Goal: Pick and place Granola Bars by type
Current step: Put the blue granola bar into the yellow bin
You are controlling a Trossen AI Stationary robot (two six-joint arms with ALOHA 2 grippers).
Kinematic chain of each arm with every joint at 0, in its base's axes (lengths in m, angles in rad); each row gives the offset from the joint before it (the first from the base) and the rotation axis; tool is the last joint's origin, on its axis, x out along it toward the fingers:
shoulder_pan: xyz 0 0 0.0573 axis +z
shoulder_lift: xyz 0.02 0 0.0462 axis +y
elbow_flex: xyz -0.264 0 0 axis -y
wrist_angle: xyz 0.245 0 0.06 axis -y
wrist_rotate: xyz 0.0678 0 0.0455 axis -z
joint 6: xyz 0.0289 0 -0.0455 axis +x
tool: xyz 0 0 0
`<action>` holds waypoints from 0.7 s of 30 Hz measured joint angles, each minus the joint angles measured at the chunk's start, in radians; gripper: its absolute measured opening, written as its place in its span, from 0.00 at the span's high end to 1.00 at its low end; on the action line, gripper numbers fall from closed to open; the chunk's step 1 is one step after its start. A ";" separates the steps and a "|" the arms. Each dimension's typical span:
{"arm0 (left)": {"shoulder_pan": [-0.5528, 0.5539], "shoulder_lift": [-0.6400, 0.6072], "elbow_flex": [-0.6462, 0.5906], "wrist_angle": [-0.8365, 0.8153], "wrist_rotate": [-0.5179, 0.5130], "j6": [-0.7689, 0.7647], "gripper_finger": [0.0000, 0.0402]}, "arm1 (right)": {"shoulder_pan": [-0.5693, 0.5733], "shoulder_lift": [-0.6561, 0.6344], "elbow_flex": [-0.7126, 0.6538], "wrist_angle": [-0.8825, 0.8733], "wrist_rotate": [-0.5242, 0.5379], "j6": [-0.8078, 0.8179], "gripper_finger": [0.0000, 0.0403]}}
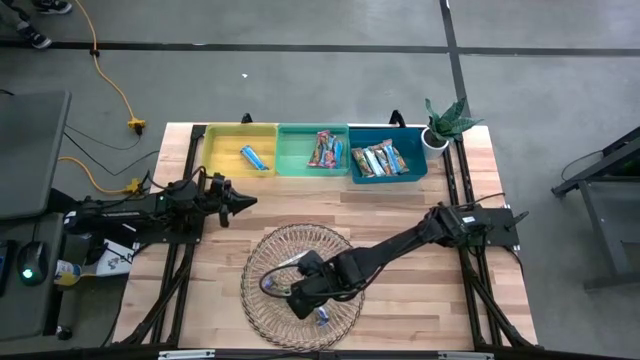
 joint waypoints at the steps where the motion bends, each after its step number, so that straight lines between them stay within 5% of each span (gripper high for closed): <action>1: 0.000 0.000 0.000 0.001 -0.012 0.000 1.00 | 0.000 0.004 0.000 0.000 -0.005 -0.001 1.00; 21: 0.000 0.095 0.000 0.031 -0.172 0.001 1.00 | 0.018 0.080 0.001 0.057 -0.074 0.019 0.52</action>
